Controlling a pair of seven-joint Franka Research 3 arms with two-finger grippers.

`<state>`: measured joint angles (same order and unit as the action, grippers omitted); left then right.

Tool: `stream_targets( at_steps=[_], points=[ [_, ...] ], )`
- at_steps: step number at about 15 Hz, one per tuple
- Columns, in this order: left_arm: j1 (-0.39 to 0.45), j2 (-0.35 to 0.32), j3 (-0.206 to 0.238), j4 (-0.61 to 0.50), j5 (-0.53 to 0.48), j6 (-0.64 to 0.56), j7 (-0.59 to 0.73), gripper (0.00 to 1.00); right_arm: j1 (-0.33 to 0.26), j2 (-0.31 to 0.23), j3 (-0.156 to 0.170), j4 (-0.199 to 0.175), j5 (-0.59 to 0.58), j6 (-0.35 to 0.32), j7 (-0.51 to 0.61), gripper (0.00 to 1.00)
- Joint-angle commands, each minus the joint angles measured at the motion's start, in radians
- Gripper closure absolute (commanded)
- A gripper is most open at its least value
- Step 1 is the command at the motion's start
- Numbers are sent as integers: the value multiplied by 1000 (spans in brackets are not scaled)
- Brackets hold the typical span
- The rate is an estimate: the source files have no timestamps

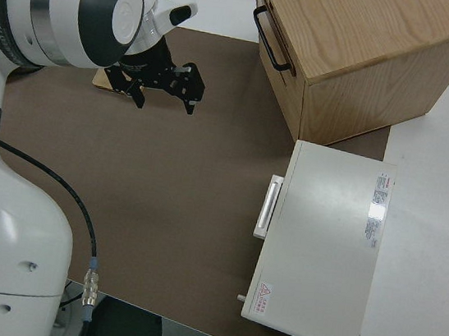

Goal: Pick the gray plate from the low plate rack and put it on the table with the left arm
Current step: 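Grasp the rim of the top gray plate with the left gripper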

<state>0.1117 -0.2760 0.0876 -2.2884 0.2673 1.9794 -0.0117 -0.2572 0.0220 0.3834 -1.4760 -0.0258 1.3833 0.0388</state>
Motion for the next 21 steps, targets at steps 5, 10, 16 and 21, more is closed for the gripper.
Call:
stream_targets(
  at_steps=[5, 10, 16, 21],
  points=[
    [17, -23, -8, -69, 59, 59, -28, 181, -25, -2, 22, 8, -6, -12, 12, 17],
    [-1, -3, -14, -69, 91, 59, -114, 760, -25, -2, 22, 8, -6, -12, 12, 17],
    [-3, -2, -22, -54, 98, 42, -122, 865, -25, -2, 22, 8, -6, -12, 12, 17],
    [-4, -2, -25, -4, 96, -23, -103, 865, -25, -2, 20, 8, -6, -12, 12, 17]
  ],
)
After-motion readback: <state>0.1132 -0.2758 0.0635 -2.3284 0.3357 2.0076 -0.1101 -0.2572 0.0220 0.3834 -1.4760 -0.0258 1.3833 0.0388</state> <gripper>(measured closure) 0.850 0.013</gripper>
